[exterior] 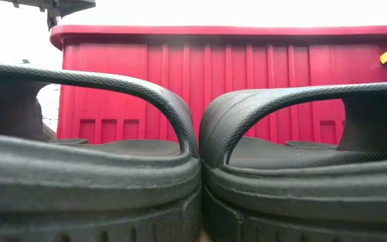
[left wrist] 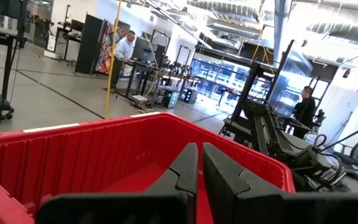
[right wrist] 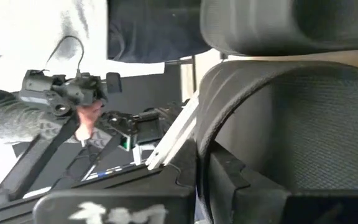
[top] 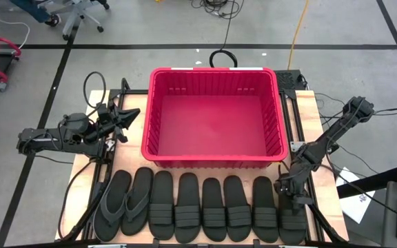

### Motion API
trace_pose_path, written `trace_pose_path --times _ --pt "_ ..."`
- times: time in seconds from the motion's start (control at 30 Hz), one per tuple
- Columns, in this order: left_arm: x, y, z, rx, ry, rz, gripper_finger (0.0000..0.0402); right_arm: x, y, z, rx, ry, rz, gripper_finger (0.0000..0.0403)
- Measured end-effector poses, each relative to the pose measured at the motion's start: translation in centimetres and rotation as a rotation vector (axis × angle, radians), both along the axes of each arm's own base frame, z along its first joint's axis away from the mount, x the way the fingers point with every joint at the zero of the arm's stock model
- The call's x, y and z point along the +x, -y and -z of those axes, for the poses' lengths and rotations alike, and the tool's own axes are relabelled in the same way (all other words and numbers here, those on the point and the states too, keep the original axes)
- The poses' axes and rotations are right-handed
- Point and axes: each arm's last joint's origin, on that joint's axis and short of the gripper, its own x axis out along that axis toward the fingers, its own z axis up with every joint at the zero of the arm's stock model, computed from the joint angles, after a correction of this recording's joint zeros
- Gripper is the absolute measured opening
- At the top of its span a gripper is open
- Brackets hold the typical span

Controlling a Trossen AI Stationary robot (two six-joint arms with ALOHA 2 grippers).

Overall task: Pick and place slides into bin
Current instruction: Put the black slide into the red container

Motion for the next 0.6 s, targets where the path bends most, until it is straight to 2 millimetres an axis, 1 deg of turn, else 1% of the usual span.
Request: trace_pose_path --times 0.3,0.4,0.5,0.6 --pt "0.0 0.0 0.0 -0.022 0.011 0.003 0.0021 0.1 -0.2 -1.7 0.076 0.042 -0.043 0.0005" --pt "0.0 0.0 0.0 -0.024 0.012 0.004 0.0021 0.2 -0.4 -3.2 0.142 0.127 -0.066 0.0005" --pt "0.0 0.0 0.0 -0.025 0.013 0.004 0.0021 0.4 -0.5 -3.7 0.176 0.172 -0.046 0.0005" --pt "0.0 0.0 0.0 -0.025 0.013 0.004 0.0021 0.6 -0.6 -4.2 0.179 0.178 -0.014 0.0005"
